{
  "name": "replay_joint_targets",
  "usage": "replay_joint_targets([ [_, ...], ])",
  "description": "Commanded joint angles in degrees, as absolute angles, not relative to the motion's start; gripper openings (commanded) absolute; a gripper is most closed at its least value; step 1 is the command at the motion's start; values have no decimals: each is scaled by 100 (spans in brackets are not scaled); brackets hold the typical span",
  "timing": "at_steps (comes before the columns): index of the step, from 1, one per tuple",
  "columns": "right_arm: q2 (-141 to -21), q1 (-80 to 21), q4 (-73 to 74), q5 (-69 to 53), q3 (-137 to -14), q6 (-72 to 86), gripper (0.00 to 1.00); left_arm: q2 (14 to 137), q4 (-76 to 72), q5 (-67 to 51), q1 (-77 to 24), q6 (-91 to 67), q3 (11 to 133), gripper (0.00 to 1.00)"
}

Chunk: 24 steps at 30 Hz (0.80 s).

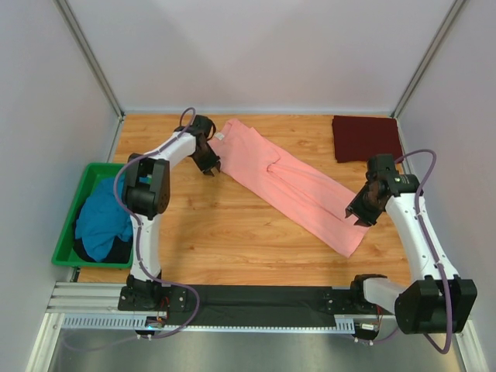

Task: Fold and stack the t-shirts
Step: Fold the tshirt

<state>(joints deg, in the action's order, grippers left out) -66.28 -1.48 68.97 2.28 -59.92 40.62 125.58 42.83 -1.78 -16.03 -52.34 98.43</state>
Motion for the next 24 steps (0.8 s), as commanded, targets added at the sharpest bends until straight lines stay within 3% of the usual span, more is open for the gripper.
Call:
replay_joint_targets([
  [1,-6460,-176,6987,141,-5915,4104,36,11605,3889,-139,-1599,-5081,9556,36],
  [4,-6495,-176,6943,123,-5906,4105,33,11373,3219,-465,-1591,-5036,9378,30],
  [5,-6504,-176,6926,114,-5941,4122,33,11408,3199,-640,-1591,-5027,9474,24],
  [6,-6513,-176,6917,106,-5950,4113,32,11478,3225,-737,-1600,-5053,9536,10],
  [8,-6521,-185,6873,79,-5950,4122,32,11741,3278,-1026,-1600,-5089,9720,0],
  [24,-6601,-193,6846,-114,-6099,4096,31,13121,3989,-809,-1565,-4738,10687,0],
])
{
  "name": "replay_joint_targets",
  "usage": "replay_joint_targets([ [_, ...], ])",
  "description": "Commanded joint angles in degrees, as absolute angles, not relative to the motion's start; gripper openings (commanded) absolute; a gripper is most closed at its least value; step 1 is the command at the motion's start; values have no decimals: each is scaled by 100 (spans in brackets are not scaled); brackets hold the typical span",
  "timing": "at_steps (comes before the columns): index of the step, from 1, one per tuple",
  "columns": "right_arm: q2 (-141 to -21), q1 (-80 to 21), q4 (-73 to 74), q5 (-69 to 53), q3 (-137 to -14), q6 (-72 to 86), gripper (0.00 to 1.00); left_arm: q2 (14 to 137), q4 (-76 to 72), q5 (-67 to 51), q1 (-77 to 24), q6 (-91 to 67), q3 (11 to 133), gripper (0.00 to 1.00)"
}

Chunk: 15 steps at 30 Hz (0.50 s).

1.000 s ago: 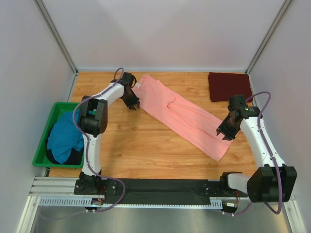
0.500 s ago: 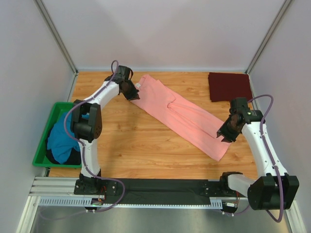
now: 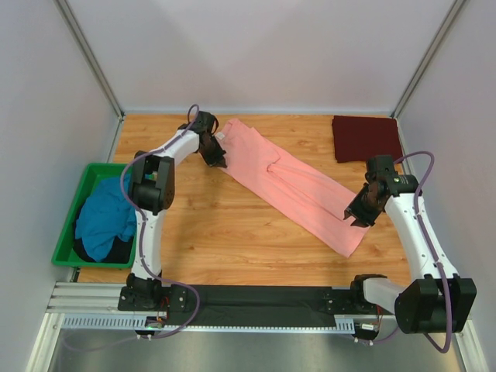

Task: Fold and stack the t-shirts
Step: Fold the tshirt

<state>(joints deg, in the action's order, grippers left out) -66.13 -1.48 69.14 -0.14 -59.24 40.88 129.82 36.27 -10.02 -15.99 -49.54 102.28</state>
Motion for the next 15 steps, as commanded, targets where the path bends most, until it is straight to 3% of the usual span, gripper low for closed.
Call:
replay_joint_targets([
  [1,-6601,-185,6855,-114,-6117,4078,31,13226,4251,-643,-1556,-4703,10766,0],
  [6,-6618,-185,6970,-79,-6284,3982,31,13386,5062,-19,-1547,-4518,11241,0],
  [15,-6855,-281,6785,-255,-5986,3788,32,13640,4922,-44,-1266,-4421,11583,0],
])
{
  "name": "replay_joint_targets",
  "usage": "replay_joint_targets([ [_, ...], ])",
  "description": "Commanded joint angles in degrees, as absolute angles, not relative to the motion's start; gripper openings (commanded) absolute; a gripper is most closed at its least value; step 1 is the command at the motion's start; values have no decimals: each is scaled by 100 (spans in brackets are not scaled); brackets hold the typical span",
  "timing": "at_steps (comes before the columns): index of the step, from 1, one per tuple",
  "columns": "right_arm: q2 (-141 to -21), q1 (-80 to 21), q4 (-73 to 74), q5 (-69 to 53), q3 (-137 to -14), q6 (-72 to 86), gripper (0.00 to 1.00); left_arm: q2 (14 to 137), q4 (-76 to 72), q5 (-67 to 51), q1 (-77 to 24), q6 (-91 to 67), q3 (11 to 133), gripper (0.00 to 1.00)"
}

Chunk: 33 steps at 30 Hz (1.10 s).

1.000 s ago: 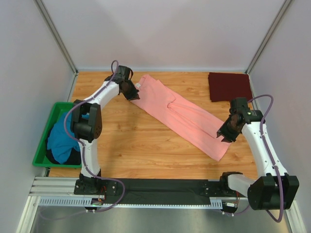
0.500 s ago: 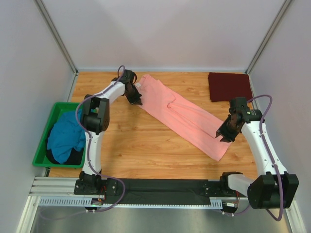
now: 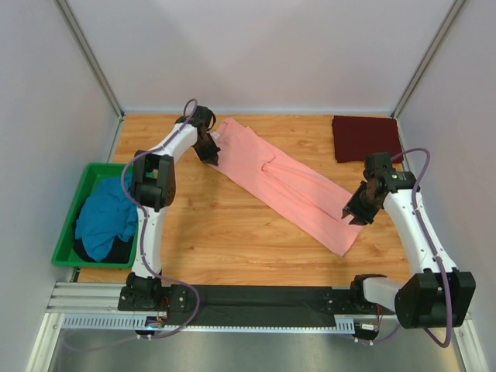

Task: Fold and stack the t-shirts
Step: Fold the tshirt

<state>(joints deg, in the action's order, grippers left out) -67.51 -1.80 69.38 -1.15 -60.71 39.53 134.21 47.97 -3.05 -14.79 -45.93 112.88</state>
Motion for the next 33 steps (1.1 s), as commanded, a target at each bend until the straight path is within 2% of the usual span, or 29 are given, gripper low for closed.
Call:
replay_joint_targets([
  [1,-6873,-325,6759,-185,-5924,3736,32,13675,4878,-131,-1248,-4403,11706,0],
  [9,-7321,-975,6294,-36,-5441,3814,32,13598,4553,-1352,-1055,-4157,12226,6],
  [12,-7461,-1186,5969,-9,-5222,3841,32,13081,4326,-1345,-1063,-4149,11728,13],
  [13,-7540,-1187,5872,217,-5047,3850,32,12948,4272,-1319,-1063,-4140,11612,16],
  [14,-7619,-1187,5723,263,-4975,3841,32,12824,4245,-1310,-1063,-4105,11541,25],
  [15,-7812,-1187,5652,298,-4914,3806,32,12623,4297,-1283,-1063,-4009,11514,27],
  [20,-8130,-1187,5293,536,-4720,3665,31,12112,4561,-1310,-1072,-3876,11348,35],
  [25,-8340,-1178,4887,369,-4219,3884,31,11505,4263,-1380,-1090,-4016,10355,37],
  [33,-7771,-1222,5124,396,-3736,4604,29,11364,4649,-1205,-1099,-3982,10090,38],
])
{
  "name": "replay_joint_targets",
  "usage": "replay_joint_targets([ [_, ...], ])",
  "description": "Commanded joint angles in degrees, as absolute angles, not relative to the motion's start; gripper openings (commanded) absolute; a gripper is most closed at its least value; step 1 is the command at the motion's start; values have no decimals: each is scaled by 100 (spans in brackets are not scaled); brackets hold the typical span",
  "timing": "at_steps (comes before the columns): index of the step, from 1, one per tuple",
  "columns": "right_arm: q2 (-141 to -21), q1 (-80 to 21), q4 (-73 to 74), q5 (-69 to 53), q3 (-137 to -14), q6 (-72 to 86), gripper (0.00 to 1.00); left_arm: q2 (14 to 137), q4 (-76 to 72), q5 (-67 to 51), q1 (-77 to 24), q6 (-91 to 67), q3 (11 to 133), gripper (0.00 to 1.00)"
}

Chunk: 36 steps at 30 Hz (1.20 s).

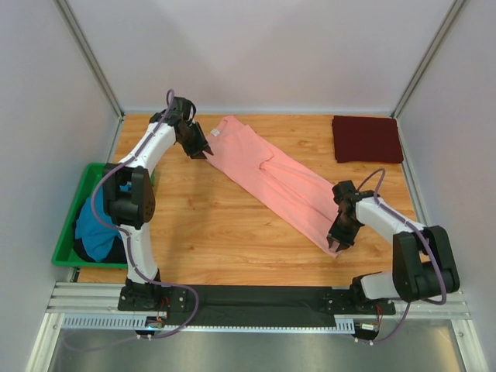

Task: Fold and stack the t-shirts
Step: Fold the tshirt

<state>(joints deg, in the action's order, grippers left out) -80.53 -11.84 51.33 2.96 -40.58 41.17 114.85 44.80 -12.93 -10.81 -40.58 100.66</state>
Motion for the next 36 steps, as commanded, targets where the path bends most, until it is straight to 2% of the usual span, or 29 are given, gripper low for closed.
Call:
replay_joint_targets([
  [1,-7665,-1265,5211,396,-3674,4692,29,11390,4693,-1169,-1099,-3973,10116,39],
  [9,-7269,-1696,5581,352,-3551,5904,29,11584,4799,-1010,-1099,-3902,10081,39],
  [16,-7216,-2907,5782,167,-3726,6855,29,11681,4449,-1194,-1107,-3920,9862,43],
  [21,-7137,-3094,6424,579,-4323,6812,30,11698,3507,-1837,-1116,-4148,9369,50],
  [26,-7022,-3094,6706,967,-5044,6435,31,12127,3620,-1592,-1116,-4052,9710,51],
  [32,-6979,-3103,6469,782,-5291,6197,31,12690,4042,-1319,-1099,-4210,10343,50],
  [36,-6917,-3103,6583,905,-5317,6100,31,12700,3806,-1143,-1099,-4403,10134,50],
])
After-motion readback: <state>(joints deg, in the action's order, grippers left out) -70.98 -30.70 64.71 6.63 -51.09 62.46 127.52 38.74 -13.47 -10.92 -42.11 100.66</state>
